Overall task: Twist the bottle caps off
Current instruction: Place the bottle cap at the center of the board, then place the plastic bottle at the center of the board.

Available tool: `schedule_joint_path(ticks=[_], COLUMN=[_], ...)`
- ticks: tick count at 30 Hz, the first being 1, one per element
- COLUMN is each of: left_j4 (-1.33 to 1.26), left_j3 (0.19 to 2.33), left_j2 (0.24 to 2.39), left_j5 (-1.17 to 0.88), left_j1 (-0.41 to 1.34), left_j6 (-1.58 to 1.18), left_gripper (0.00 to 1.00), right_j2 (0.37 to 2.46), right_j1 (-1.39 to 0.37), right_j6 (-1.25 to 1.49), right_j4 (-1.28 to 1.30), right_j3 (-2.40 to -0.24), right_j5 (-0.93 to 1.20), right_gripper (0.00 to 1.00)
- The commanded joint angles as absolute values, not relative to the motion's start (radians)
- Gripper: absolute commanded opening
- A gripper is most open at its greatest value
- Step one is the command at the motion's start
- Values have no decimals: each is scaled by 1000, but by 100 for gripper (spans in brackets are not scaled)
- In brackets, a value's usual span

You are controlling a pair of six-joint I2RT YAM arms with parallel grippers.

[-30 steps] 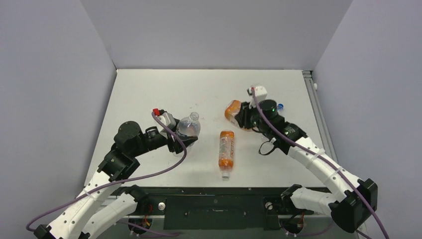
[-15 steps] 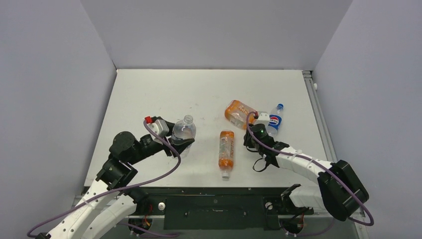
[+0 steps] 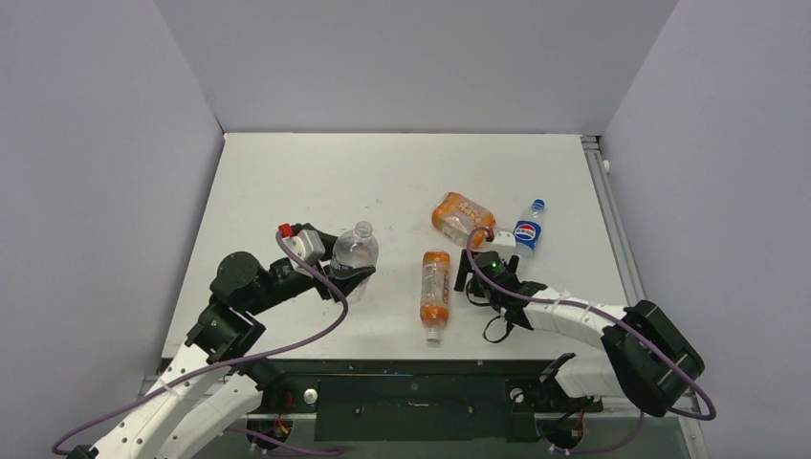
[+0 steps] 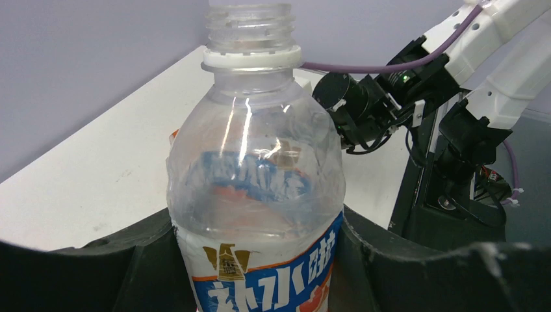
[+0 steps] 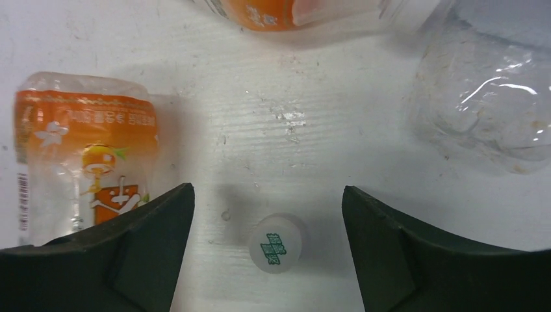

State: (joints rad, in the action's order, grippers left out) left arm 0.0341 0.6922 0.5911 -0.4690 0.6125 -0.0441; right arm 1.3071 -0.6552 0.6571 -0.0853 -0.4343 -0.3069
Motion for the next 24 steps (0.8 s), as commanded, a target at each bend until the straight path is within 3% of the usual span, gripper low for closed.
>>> schedule_joint_path(ticks=[1,7,12,15,24], left_j4=[-44,-70,-75,-76,-82], left_j3=[742,757,760,763,780], left_j2=[598,616,627,630,634], left_j5=[-500,-512,-523,-524,-535], left_j1=[606,606,606,606,606], left_j6=[-53,-66,-85,-94,-95], left_gripper=[0,0,0,0,0], right_j2=[1139,963,1016,1099,1246], right_j1=[-663,-664,-687,-784,-941], right_j6=[642,510,508,497,465], right_j4=[44,221,192,168,151], right_j3=[-534,-854,-1201,-1376,-1523], right_j5=[-318,-131,127,177,293], right_gripper=[79,81,81,82,83])
